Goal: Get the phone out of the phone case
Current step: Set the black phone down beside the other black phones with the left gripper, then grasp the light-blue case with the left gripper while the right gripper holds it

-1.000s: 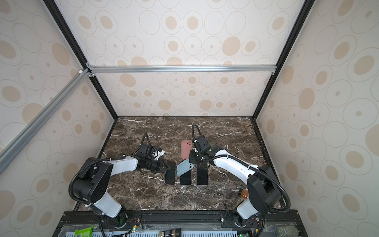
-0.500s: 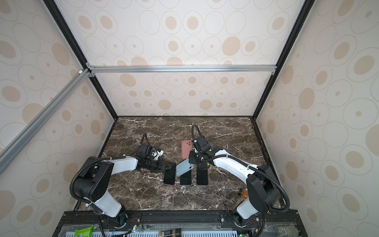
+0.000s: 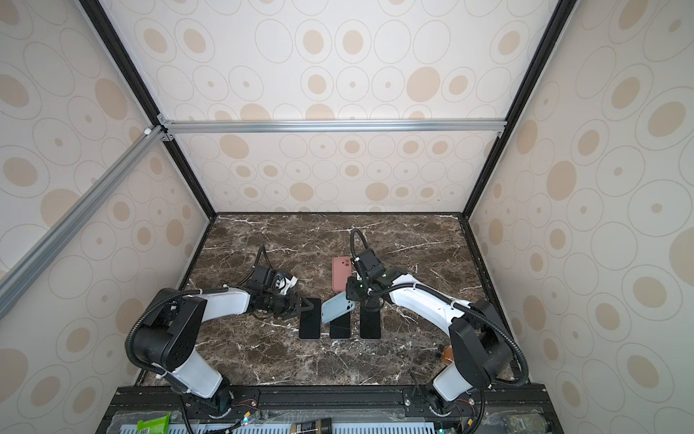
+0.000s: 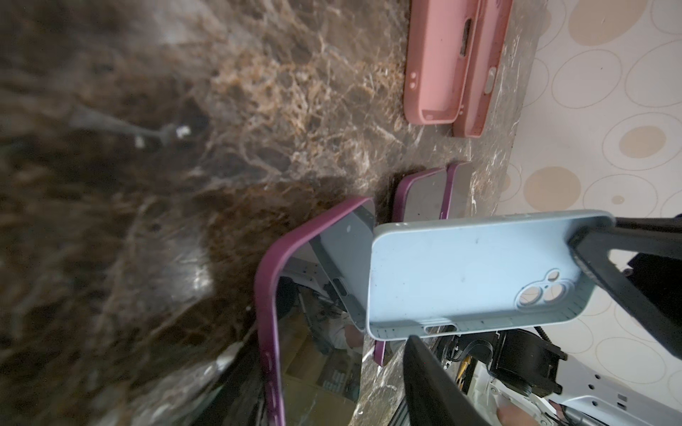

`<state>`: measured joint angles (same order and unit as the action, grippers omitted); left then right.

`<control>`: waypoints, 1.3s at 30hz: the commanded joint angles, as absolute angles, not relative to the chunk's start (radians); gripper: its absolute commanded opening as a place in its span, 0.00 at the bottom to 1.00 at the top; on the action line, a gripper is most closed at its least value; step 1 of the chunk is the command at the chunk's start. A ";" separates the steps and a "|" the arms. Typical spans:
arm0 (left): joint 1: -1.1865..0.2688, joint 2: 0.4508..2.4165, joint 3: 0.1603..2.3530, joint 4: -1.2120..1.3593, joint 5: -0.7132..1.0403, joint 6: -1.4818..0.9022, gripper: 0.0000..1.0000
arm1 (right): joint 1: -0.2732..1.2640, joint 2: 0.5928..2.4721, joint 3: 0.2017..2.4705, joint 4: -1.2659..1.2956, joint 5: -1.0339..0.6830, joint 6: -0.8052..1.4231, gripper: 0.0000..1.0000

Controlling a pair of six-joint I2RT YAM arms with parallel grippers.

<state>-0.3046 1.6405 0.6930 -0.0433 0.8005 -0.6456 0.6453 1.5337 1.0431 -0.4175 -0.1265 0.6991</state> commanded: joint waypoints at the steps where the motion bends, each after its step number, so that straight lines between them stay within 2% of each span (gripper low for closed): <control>1: -0.281 1.625 0.714 -0.184 0.684 -0.578 0.62 | 0.653 1.526 1.065 -0.434 -0.123 0.701 0.00; 9: -0.267 1.489 0.854 -0.382 0.576 -0.461 0.75 | 0.649 1.392 1.125 -0.473 -0.100 0.640 0.00; 13: -0.267 1.385 0.946 -0.423 0.576 -0.398 0.75 | 0.644 1.314 1.137 -0.445 -0.106 0.569 0.00; 17: -0.273 1.299 1.034 -0.428 0.541 -0.348 0.81 | 0.639 1.255 1.170 -0.435 -0.095 0.477 0.00; 22: -0.304 1.184 1.041 -0.301 0.369 -0.302 0.91 | 0.609 1.249 1.241 -0.472 -0.156 0.349 0.00; 29: -0.393 1.071 0.998 -0.092 0.305 -0.233 0.90 | 0.539 1.290 1.366 -0.575 -0.404 0.234 0.00; 33: -0.511 1.054 1.006 -0.089 0.249 -0.108 0.81 | 0.535 1.364 1.494 -0.749 -0.484 0.116 0.00; 35: -0.568 1.050 1.003 -0.082 0.257 -0.032 0.70 | 0.530 1.396 1.536 -0.818 -0.529 0.065 0.00; 39: -0.656 1.051 0.999 -0.081 0.219 0.024 0.68 | 0.521 1.434 1.588 -0.902 -0.564 0.014 0.00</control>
